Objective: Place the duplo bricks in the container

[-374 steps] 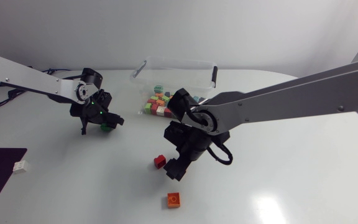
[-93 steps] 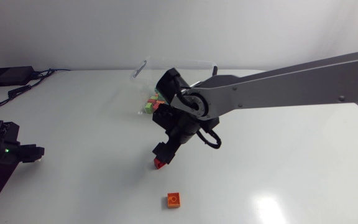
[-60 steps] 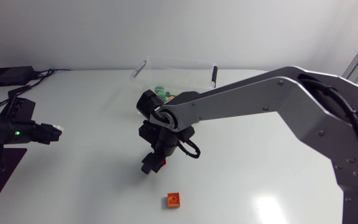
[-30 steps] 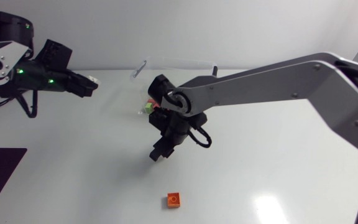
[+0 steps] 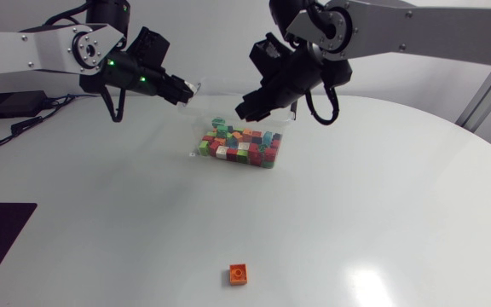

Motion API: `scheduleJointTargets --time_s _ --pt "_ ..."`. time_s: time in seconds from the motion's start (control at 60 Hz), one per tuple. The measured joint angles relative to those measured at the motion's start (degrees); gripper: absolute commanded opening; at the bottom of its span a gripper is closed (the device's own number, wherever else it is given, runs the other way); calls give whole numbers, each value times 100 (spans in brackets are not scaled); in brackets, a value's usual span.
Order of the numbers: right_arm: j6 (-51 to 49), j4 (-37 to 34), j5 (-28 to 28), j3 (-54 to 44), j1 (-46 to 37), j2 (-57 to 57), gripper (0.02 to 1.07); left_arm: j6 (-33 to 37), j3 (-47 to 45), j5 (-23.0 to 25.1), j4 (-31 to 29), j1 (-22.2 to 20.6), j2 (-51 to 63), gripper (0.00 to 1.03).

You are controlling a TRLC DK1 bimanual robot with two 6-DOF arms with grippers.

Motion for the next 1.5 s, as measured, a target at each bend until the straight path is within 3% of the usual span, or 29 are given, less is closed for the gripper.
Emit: scheduleJointTargets --time_s 0.3,0.35,0.4,0.433,0.483,0.567,0.6,0.733,0.867,1.05,1.2,1.367,1.5 --pt "20 800 138 424 -378 343 34 -129 1429 -4 9 -260 1156 40" --pt "20 914 164 533 -450 496 34 -131 1705 -2 2 -280 1397 46" --pt "17 925 249 660 -501 645 35 -131 1875 -22 0 -295 1558 63" --pt "17 933 267 756 -525 767 42 -133 1993 -35 -4 -306 1661 81" --pt "15 935 289 929 -575 970 65 -133 2149 -92 -4 -306 1803 94" --pt "11 935 378 1091 -621 1213 99 -129 2216 -157 -46 -304 1884 98" --pt "-11 935 433 1106 -645 1279 102 -129 2216 -160 -61 -304 1884 98" --pt "-57 981 560 1104 -678 1329 102 -107 2109 -164 -52 -302 1801 98" --pt "-116 1209 581 885 -726 1119 102 77 1287 -142 -42 -282 1169 98" --pt "-269 1567 599 -111 -962 68 102 848 -350 227 -103 -278 -546 98" --pt "-382 1810 597 -944 -1200 -874 102 1661 -1189 326 -702 -378 -1351 98" --pt "-461 1980 579 -1786 -1399 -1659 102 2374 -2000 323 -1344 -802 -1419 98" --pt "-461 2153 577 -2448 -1515 -2291 102 2673 -2583 227 -1565 -1539 -1414 98"
